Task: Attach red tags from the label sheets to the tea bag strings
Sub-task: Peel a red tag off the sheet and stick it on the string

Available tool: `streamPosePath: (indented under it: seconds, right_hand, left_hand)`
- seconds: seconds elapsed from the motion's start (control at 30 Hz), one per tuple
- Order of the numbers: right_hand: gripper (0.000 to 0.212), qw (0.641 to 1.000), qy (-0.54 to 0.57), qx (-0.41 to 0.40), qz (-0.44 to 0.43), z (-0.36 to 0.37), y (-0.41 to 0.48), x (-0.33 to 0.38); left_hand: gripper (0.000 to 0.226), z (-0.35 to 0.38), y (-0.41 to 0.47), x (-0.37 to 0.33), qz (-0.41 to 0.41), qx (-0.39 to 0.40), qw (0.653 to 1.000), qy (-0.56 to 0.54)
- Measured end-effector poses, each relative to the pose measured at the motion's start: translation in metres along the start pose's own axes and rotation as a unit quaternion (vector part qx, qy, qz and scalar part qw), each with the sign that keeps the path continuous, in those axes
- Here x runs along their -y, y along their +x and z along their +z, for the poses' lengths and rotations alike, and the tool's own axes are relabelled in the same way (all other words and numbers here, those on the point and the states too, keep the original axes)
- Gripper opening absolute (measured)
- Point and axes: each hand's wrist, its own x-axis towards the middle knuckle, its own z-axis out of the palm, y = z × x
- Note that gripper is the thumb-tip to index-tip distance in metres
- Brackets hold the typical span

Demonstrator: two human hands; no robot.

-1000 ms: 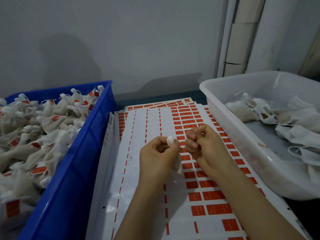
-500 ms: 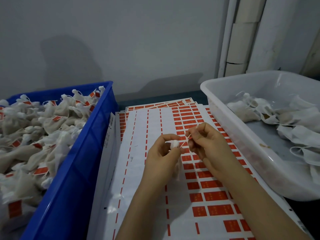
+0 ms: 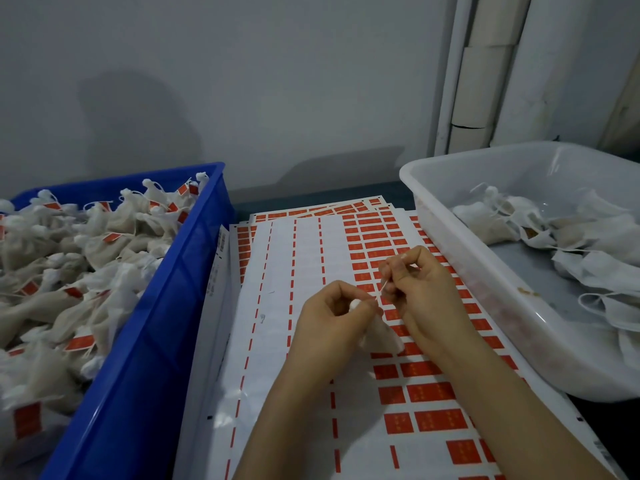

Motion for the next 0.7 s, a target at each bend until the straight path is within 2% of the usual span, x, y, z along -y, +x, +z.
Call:
streamPosePath:
  seconds: [0.1, 0.2, 0.3, 0.57, 0.7]
  right_hand:
    - [0.011, 0.998, 0.030, 0.059, 0.018, -0.003, 0.000, 0.003]
    - [0.008, 0.990, -0.053, 0.121, -0.045, -0.005, -0.003, 0.003]
    - [0.008, 0.983, -0.057, 0.161, -0.069, -0.004, -0.006, 0.004]
    - [0.008, 0.989, -0.023, 0.141, -0.048, -0.009, 0.000, 0.003]
    - [0.012, 0.987, -0.015, 0.153, -0.047, -0.009, -0.001, 0.004]
  left_hand:
    - [0.019, -0.004, -0.001, -0.002, -0.021, 0.009, 0.999, -0.026]
    - [0.022, -0.007, -0.003, -0.005, -0.022, 0.015, 0.998, -0.050]
    - [0.020, -0.009, -0.007, -0.010, -0.023, 0.007, 0.997, -0.074]
    - [0.015, -0.007, -0.006, -0.012, -0.006, 0.047, 0.998, -0.041]
    - [0.017, -0.010, -0.005, -0.011, -0.037, 0.036, 0.994, -0.092]
